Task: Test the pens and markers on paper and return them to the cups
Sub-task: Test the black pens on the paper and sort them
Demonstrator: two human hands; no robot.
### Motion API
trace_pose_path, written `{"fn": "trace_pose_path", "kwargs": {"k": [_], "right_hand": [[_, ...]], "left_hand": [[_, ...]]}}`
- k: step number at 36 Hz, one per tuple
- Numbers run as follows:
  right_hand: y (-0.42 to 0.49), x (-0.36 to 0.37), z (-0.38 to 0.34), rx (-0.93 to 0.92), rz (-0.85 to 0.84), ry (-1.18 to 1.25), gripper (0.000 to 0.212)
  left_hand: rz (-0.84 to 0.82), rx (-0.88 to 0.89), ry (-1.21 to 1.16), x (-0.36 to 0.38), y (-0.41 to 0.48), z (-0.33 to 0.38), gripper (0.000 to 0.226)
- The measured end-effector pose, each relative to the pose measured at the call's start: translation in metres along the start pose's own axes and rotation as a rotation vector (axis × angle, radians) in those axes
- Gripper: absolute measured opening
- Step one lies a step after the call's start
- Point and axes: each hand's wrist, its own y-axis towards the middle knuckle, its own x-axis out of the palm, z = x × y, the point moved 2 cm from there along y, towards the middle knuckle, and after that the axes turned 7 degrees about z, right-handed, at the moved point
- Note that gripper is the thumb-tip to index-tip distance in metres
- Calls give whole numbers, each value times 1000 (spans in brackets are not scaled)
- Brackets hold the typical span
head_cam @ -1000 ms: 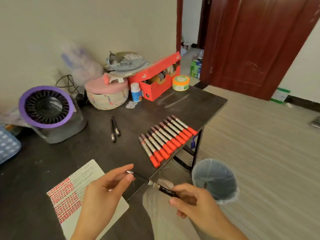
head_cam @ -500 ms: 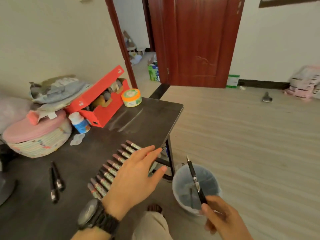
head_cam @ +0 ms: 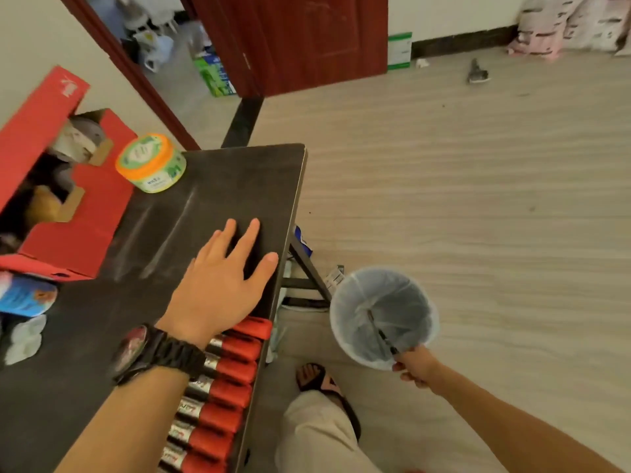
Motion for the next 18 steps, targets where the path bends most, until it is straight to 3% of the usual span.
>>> {"fn": "trace_pose_path", "kwargs": {"k": [4,9,13,18], "right_hand": [[38,13,-5,77,82,-89,16],[62,32,-15,29,189,-275,22],[65,52,-15,-63,178,-517,41],[58,67,-5,-178,123,-850,45]], "left_hand": [[12,11,10,5,0,-2,71],[51,28,-9,9,-4,-3,69],[59,38,-11,11,-5,-5,68],[59,41,-16,11,-4,-6,67]]}}
